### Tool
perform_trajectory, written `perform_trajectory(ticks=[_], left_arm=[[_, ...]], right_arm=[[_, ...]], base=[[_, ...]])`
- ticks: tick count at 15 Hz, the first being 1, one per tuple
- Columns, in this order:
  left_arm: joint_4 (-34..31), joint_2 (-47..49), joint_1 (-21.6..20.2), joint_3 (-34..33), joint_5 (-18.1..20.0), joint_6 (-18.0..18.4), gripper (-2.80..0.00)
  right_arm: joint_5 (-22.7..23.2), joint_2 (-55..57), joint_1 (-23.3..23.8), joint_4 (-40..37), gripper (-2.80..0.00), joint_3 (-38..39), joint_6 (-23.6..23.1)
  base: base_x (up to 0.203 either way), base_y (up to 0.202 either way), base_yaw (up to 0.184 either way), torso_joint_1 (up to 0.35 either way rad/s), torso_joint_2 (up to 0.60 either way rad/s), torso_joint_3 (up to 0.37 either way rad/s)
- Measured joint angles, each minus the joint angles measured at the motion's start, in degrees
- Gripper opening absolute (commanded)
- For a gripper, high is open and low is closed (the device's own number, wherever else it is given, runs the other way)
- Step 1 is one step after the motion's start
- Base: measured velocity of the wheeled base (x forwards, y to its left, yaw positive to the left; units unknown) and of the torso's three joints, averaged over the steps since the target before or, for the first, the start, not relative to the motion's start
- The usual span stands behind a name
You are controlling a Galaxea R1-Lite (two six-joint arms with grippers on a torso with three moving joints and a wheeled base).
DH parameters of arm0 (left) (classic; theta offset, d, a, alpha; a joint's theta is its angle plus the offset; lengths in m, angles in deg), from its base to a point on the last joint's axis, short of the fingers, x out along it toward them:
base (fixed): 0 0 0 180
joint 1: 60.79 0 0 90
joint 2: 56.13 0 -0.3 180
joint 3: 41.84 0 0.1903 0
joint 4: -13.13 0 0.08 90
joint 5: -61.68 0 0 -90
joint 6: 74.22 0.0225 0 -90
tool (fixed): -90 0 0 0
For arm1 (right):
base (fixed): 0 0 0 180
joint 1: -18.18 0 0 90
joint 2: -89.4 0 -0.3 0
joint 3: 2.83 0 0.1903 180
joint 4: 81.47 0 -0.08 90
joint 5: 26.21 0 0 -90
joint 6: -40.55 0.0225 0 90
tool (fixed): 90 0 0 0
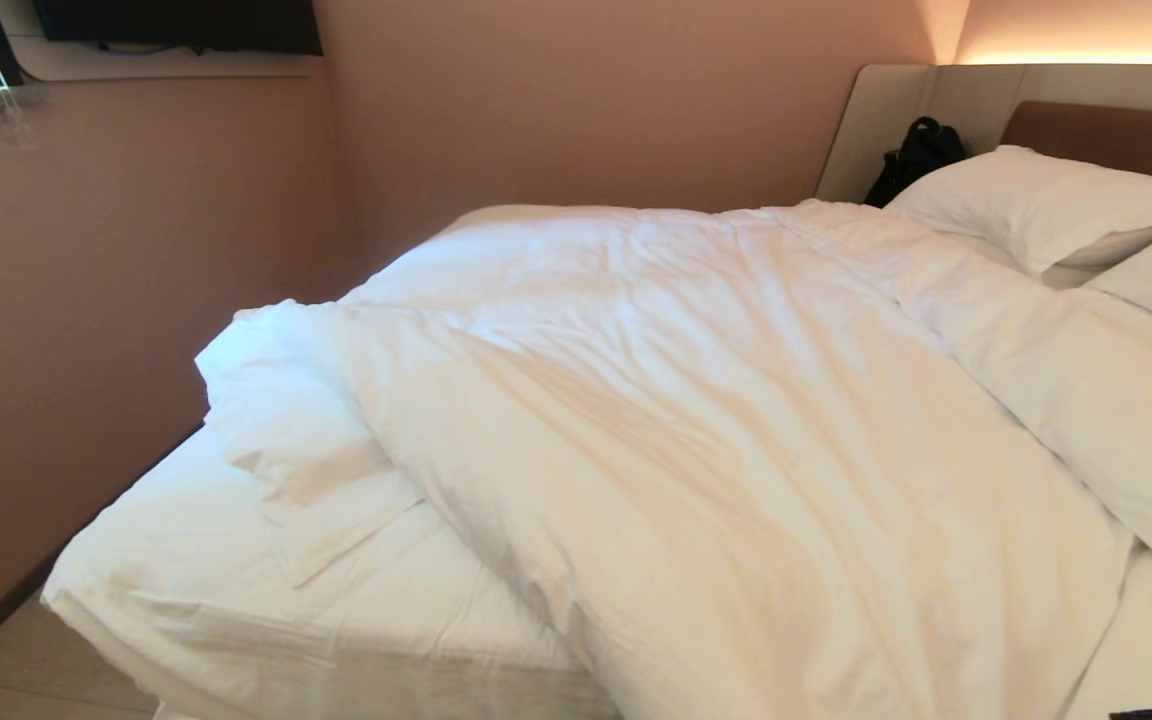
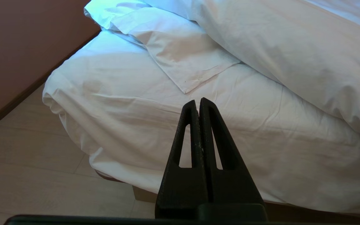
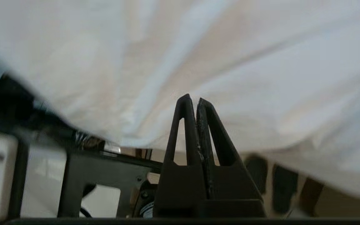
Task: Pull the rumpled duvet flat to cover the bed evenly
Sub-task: Flatten the corners of the folded blanket
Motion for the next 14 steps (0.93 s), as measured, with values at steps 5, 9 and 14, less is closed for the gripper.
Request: perform_trajectory(ticks=[5, 9, 14], left_arm=[[0.0, 0.0, 0.0, 0.0, 0.0, 0.0, -2.80], [0.0, 0.0, 0.0, 0.0, 0.0, 0.0, -2.80], [0.0, 0.0, 0.0, 0.0, 0.0, 0.0, -2.80]], right_arm=[[-3.3, 7.1, 21.6, 6.8, -2.80, 3.2, 1.7], [-1.5, 12.2, 32.3, 14.3, -2.80, 5.0, -2.3], [-1.2, 16.1, 37.8, 20.4, -2.80, 4.9, -7.1]], base=[[0.000, 0.000, 0.000, 0.000, 0.00, 0.000], [0.000, 0.000, 0.000, 0.000, 0.00, 0.000], [0.000, 0.000, 0.000, 0.000, 0.00, 0.000]])
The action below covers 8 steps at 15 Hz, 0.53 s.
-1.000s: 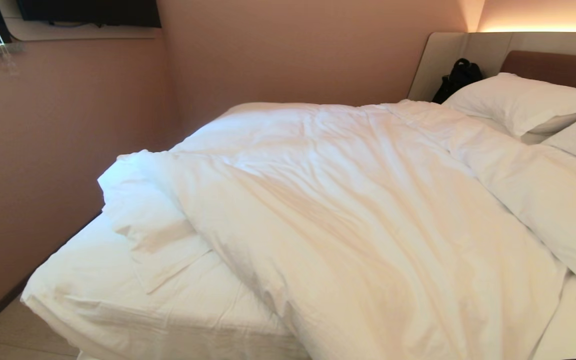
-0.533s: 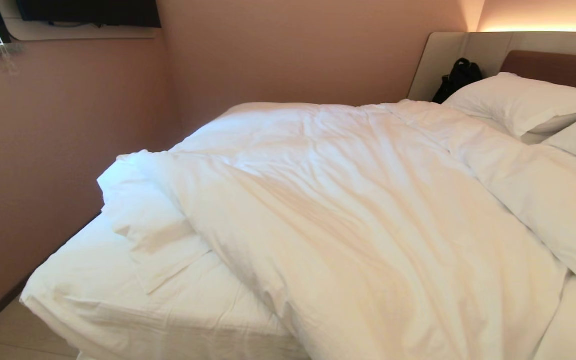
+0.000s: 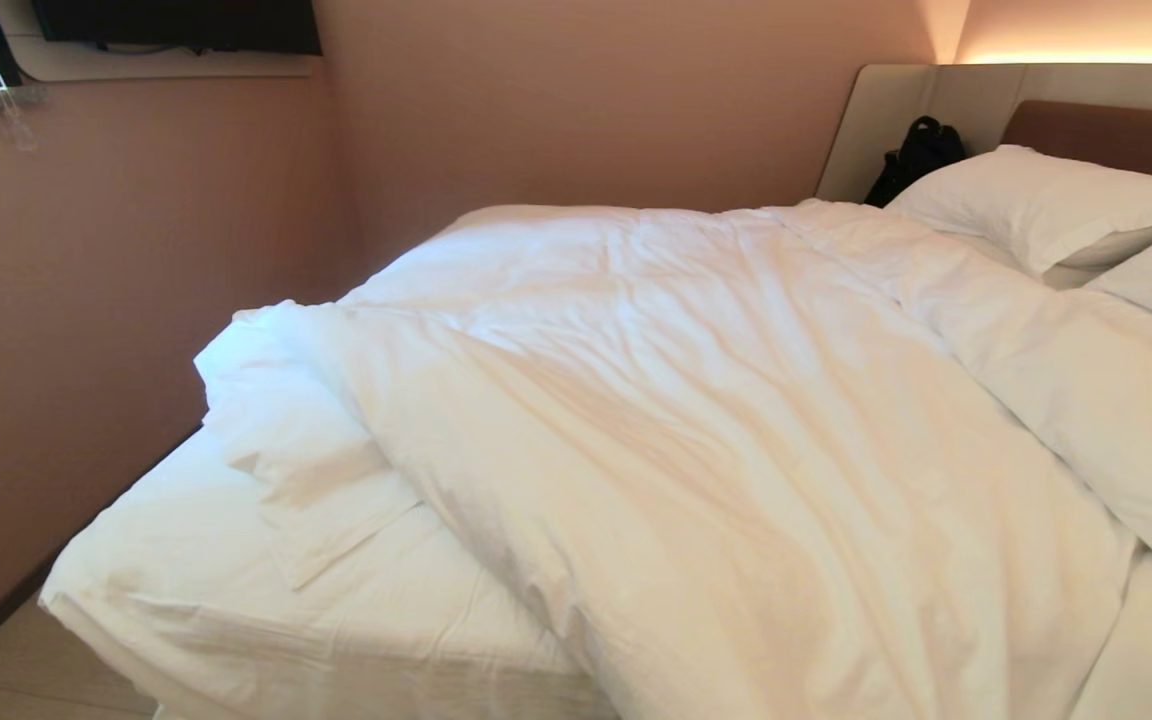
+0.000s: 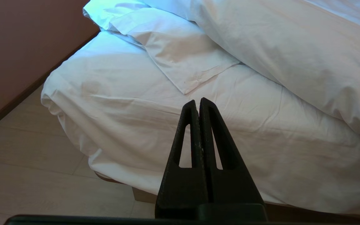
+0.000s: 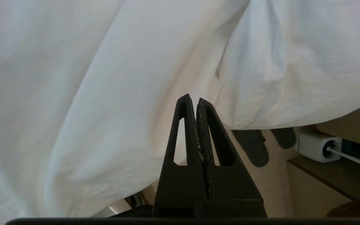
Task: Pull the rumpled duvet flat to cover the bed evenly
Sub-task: Flatten the corners of the folded blanket
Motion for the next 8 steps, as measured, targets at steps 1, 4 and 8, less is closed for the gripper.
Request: perform_trajectory(ticks=[1, 4, 8], left_arm=[[0.0, 0.0, 0.0, 0.0, 0.0, 0.0, -2.80], [0.0, 0.0, 0.0, 0.0, 0.0, 0.0, -2.80], [0.0, 0.0, 0.0, 0.0, 0.0, 0.0, -2.80]], right_arm=[[-0.1, 1.0, 1.4, 0.9, -2.80, 0.0, -0.4], [-0.3, 4.7, 5.2, 4.3, -2.80, 0.4, -1.4], [-1.6, 10.1, 7.4, 9.5, -2.80, 1.8, -2.8]], base=[[0.000, 0.000, 0.000, 0.000, 0.00, 0.000], [0.000, 0.000, 0.000, 0.000, 0.00, 0.000], [0.000, 0.000, 0.000, 0.000, 0.00, 0.000]])
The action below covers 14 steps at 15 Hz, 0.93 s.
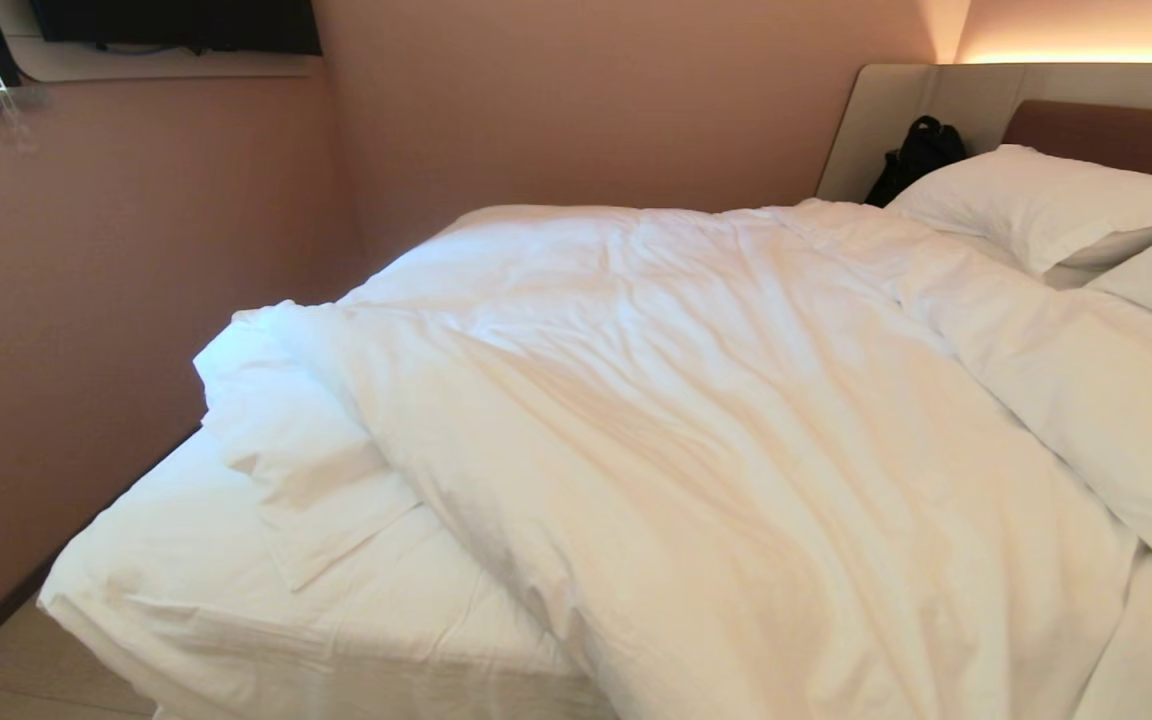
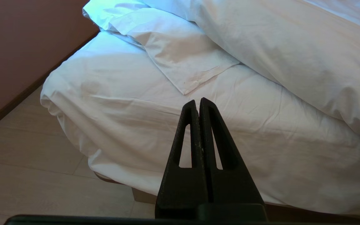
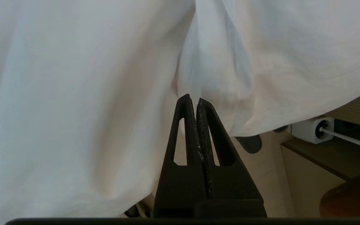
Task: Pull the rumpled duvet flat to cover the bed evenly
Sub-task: Flatten the corners of the folded blanket
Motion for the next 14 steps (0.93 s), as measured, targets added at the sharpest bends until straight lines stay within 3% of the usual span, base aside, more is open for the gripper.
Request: perform_trajectory(ticks=[6, 7, 14], left_arm=[[0.0, 0.0, 0.0, 0.0, 0.0, 0.0, -2.80], [0.0, 0.0, 0.0, 0.0, 0.0, 0.0, -2.80], [0.0, 0.0, 0.0, 0.0, 0.0, 0.0, -2.80]], right_arm=[[-1.2, 2.8, 0.3, 8.0, -2.80, 2.2, -1.2], [-1.1, 2.6, 0.3, 8.6, 0.00, 2.5, -1.3], [-2.2, 0.5, 0.3, 9.0, 0.00, 3.7, -4.4]], base=[[0.000, 0.000, 0.000, 0.000, 0.00, 0.000], [0.000, 0.000, 0.000, 0.000, 0.00, 0.000], [0.000, 0.000, 0.000, 0.000, 0.00, 0.000]])
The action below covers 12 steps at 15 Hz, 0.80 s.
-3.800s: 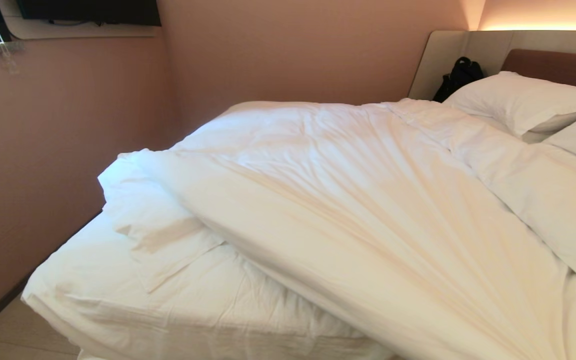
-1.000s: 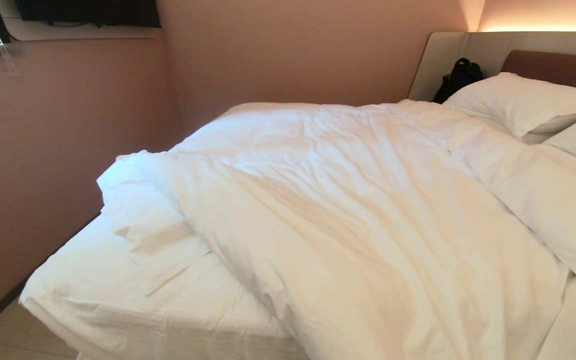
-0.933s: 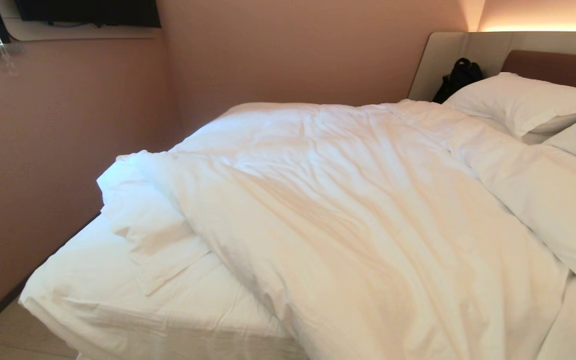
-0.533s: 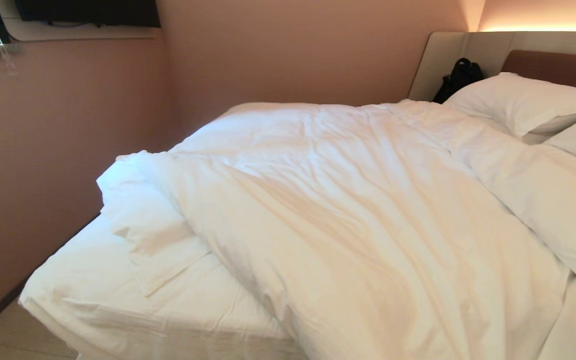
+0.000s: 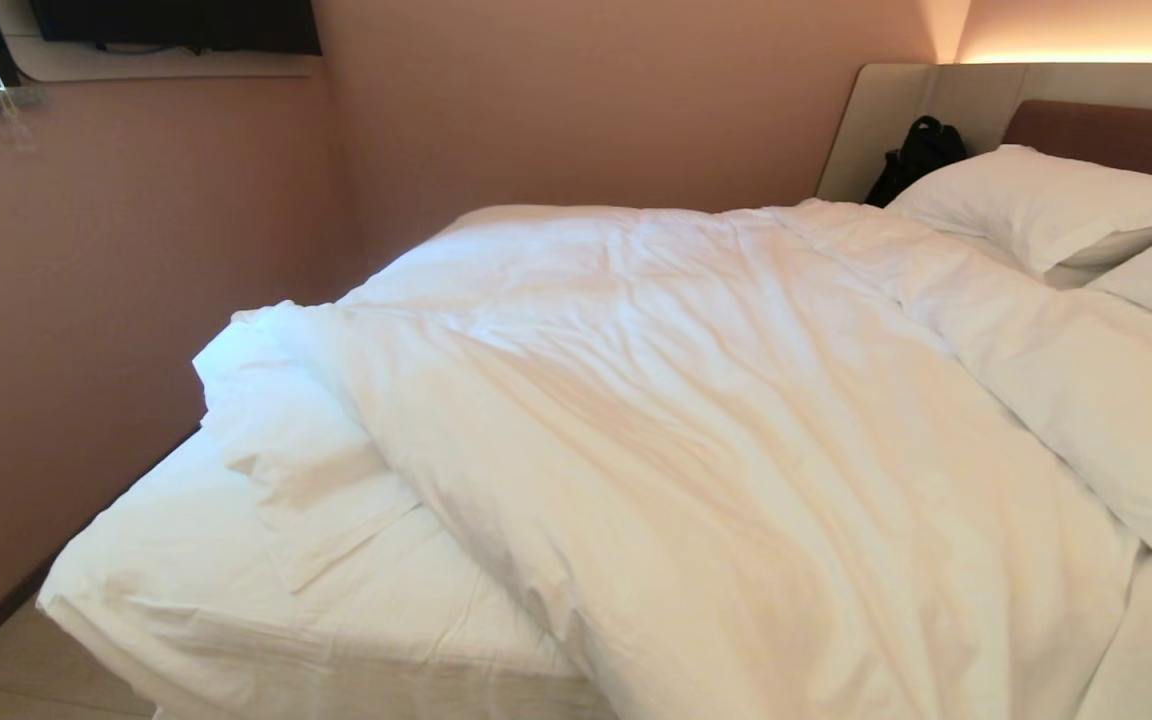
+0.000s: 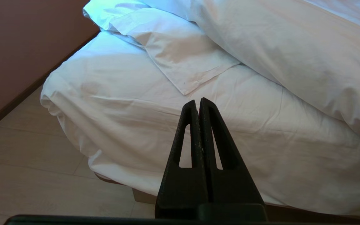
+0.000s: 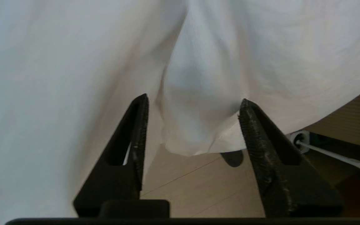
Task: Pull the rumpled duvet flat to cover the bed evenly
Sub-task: Flatten the corners of the folded blanket
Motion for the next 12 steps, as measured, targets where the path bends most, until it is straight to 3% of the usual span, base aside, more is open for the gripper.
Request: perform_trajectory(ticks=[7, 12], left_arm=[[0.0, 0.0, 0.0, 0.0, 0.0, 0.0, -2.80], [0.0, 0.0, 0.0, 0.0, 0.0, 0.0, -2.80]], right_arm=[[-6.6, -3.6, -0.1, 1.3, 0.00, -0.2, -4.8], [-11.9, 1.9, -0.3, 4.4, 0.00, -0.5, -5.9]], base=[[0.000, 0.000, 0.000, 0.000, 0.00, 0.000], [0.000, 0.000, 0.000, 0.000, 0.00, 0.000]])
